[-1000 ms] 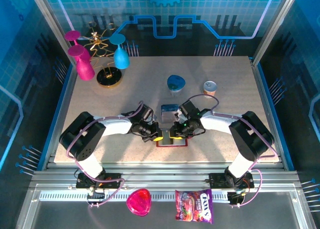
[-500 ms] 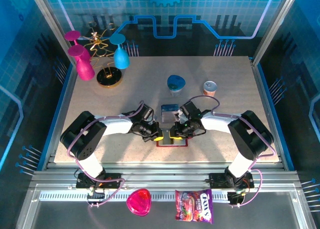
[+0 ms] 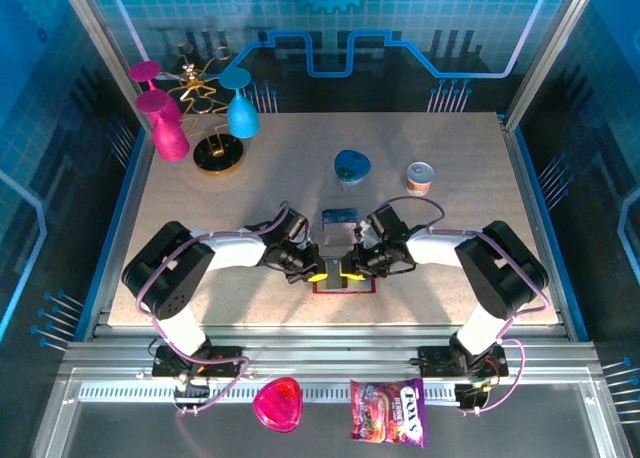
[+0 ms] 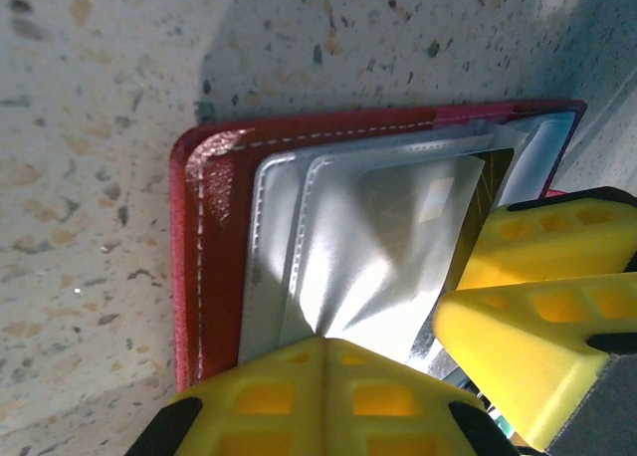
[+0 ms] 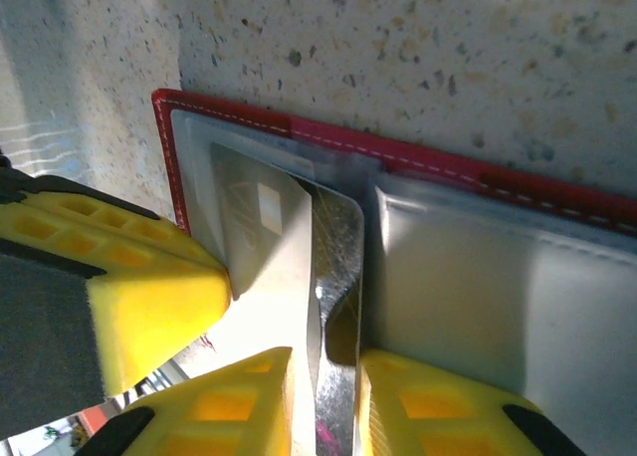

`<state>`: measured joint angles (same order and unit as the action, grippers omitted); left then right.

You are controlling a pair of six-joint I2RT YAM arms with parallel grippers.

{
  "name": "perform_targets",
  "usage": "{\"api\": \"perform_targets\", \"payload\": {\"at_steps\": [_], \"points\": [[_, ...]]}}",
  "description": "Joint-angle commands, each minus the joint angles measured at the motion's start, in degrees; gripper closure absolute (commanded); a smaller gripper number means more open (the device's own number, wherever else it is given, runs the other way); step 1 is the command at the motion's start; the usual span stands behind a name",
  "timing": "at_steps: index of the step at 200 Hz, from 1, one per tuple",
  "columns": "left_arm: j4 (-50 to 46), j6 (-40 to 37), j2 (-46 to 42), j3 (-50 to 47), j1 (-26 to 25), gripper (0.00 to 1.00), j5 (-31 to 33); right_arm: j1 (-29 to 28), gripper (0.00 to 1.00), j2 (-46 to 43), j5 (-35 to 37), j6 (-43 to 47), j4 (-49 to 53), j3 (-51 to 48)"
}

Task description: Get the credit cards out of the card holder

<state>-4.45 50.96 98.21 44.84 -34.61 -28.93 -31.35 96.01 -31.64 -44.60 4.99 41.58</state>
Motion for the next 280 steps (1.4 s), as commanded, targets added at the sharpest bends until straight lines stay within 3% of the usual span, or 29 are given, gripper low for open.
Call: {"api": "perform_targets", "payload": {"at_steps": [1,152,280], "points": [[-3.30,-0.86,2.12,-0.11,-0.53,0.95,1.91,1.12,0.78,-0.68,-2.05,-2.33,-3.28,-2.31],[-3.06,-0.36,1.78,-0.61,-0.71,0.95,2.15,2.89,0.90,-3.02,-3.77,-3.52,-6.84,-4.80],[-1.84,0.28,0.40,-2.13,-0.67,0.94,2.26,6.88,0.94,-7.61,-0.66,5.61,7.12,-3.28]]}}
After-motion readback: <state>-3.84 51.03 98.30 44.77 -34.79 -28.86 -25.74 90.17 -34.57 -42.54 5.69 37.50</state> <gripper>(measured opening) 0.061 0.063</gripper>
